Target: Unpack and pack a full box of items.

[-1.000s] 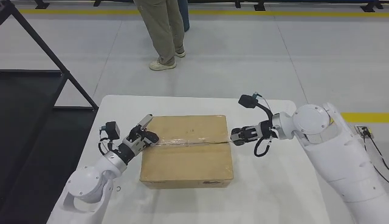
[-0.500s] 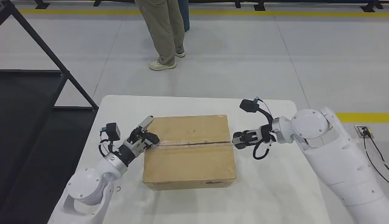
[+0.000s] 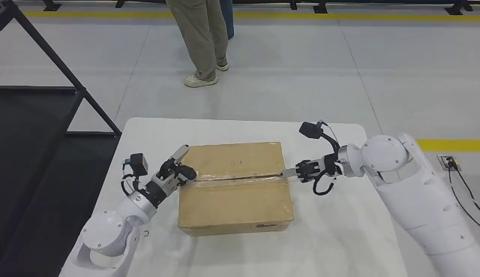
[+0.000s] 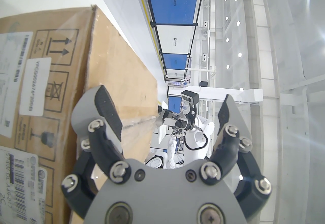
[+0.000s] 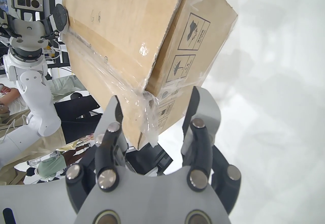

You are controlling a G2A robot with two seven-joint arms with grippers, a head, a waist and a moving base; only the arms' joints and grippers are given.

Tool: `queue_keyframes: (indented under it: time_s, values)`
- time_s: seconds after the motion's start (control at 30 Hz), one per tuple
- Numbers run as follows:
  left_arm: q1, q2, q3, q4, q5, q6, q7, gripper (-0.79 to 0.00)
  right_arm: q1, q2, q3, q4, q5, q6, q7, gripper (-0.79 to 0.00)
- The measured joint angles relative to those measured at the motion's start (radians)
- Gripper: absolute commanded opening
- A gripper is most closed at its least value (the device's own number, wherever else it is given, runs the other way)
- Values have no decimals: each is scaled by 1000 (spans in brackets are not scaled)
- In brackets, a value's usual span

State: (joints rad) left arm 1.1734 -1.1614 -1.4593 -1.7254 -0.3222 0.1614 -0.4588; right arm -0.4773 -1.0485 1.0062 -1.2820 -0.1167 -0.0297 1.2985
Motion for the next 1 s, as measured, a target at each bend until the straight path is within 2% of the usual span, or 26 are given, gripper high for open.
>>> queue_keyframes:
  time_s: [0.17, 0.3, 0.33, 0.37, 0.4, 0.43, 0.6, 0.83, 1.0]
  values:
    - [2, 0, 3, -6, 2, -1, 2, 0, -27, 15, 54, -24, 7, 3, -43, 0]
    - [8, 0, 6, -19, 3, -6, 7, 0, -80, 33, 168, -84, 100, -23, -155, 0]
    - [11, 0, 5, -24, 3, -10, 8, 0, -95, 36, 190, -107, 122, -32, -179, -243]
    - [14, 0, 5, -29, 3, -12, 10, 0, -110, 38, 207, -131, 141, -39, -197, -443]
    - [20, 0, 3, -37, 3, -16, 11, 0, -126, 39, 221, -163, 161, -46, -214, -677]
    - [24, 0, 2, -43, 3, -19, 12, 0, -134, 39, 225, -184, 179, -49, -227, -785]
    - [41, 0, 1, -58, 4, -30, 15, 0, -119, 23, 161, -204, 198, 8, -295, -785]
    - [43, -1, 7, -48, 2, -37, 23, 0, -121, 22, 158, -204, 194, 9, -295, -785]
    - [48, -1, 7, -48, 0, -37, 19, 0, -109, 9, 66, -227, 135, 41, -270, -785]
